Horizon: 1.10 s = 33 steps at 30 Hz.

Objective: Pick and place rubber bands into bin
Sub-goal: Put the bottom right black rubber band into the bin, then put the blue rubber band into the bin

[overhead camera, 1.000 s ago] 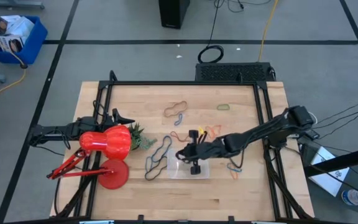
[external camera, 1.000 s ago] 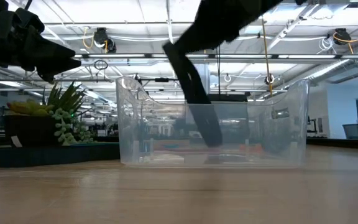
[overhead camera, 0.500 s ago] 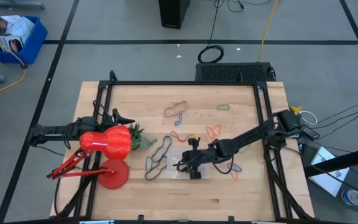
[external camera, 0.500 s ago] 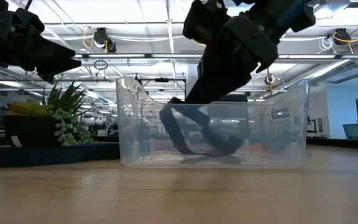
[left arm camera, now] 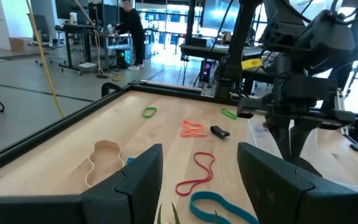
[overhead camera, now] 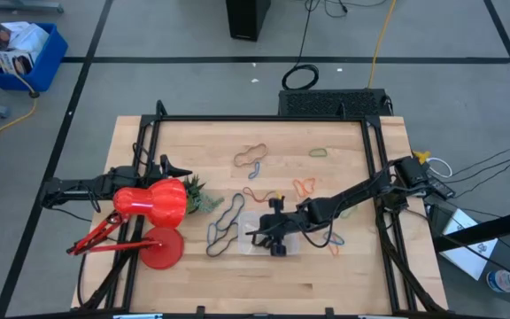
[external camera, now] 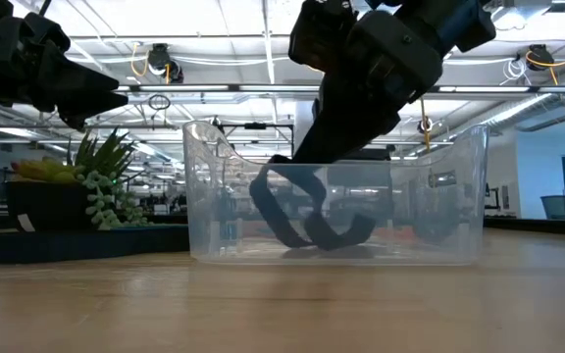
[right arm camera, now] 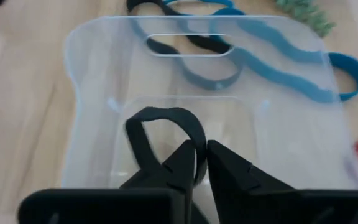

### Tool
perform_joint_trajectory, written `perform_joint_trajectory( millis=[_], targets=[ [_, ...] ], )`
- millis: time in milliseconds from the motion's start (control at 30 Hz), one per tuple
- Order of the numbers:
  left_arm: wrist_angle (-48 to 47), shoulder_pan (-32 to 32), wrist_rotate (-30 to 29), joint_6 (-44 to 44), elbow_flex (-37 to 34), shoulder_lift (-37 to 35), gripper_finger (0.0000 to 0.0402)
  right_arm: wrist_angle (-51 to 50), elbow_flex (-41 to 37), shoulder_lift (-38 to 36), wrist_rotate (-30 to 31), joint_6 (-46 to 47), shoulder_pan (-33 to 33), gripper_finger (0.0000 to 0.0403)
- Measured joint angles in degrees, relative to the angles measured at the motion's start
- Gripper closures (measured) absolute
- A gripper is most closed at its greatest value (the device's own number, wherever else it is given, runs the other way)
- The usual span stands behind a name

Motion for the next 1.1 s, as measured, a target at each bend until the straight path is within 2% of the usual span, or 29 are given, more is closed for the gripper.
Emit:
perform_joint_trajectory(
  millis=[233,400,567,733,933,1100],
  targets=[
    [0.0,0.0,0.0,0.0,0.0,0.0,0.0188,-0.5,0.0,-0.5,-0.2,2.7,0.4,0.0291],
    [0.0,0.0,0.0,0.0,0.0,0.0,0.0188,-1.6,-0.1,-5.4,-0.1,0.9,0.3,0.0267],
    [0.4,0.0,0.1,0.0,-0.1,0.0,0.0188,-2.4,0.0,-15.4,0.0,-0.8,0.3,0.0262],
    [2.4,0.0,0.1,-0.1,-0.2,0.0,0.0188,-9.2,-0.9,-25.5,0.2,-1.9,0.3,0.0265],
    [4.2,0.0,1.5,-5.0,-0.2,0.0,0.0188,-9.2,-7.8,-38.2,0.4,-3.6,0.3,0.0262],
    [7.9,0.0,6.4,-5.4,3.3,1.9,0.0188,-2.1,-16.1,-46.4,0.4,-3.4,0.3,0.0262]
  ],
)
